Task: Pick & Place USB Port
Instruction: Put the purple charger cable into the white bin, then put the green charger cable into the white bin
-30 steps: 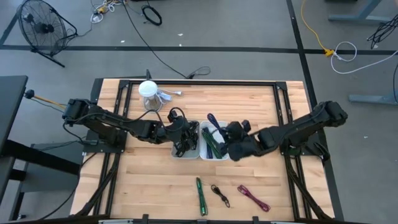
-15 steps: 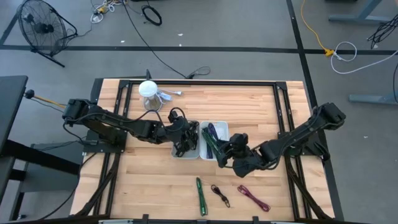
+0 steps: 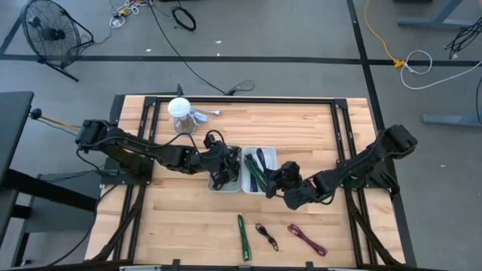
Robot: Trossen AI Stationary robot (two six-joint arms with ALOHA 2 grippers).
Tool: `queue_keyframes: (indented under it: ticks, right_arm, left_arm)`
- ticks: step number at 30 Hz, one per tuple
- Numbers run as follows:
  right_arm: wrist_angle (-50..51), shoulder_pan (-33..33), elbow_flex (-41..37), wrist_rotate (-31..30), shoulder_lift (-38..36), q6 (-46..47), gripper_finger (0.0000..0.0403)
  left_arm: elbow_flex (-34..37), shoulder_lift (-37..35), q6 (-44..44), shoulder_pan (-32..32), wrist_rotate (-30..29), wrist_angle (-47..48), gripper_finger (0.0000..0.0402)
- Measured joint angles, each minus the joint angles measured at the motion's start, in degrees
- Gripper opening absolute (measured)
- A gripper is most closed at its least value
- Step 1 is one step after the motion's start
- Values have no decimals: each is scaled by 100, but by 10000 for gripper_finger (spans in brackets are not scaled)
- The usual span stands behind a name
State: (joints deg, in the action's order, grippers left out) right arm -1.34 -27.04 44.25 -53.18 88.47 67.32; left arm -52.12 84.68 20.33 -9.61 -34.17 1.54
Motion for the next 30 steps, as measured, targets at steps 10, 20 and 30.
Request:
queue_keyframes:
  ticks: [10, 20, 30]
  right_arm:
    - [-404, 112, -219, 139, 0, -185, 6]
    - [-398, 192, -219, 171, 0, -442, 62]
    - [-387, 201, -219, 159, 0, -609, 74]
  left_arm:
    - [0, 0, -1, 2, 0, -4, 103]
    - [0, 0, -1, 2, 0, -7, 103]
    - [0, 0, -5, 0, -2, -7, 103]
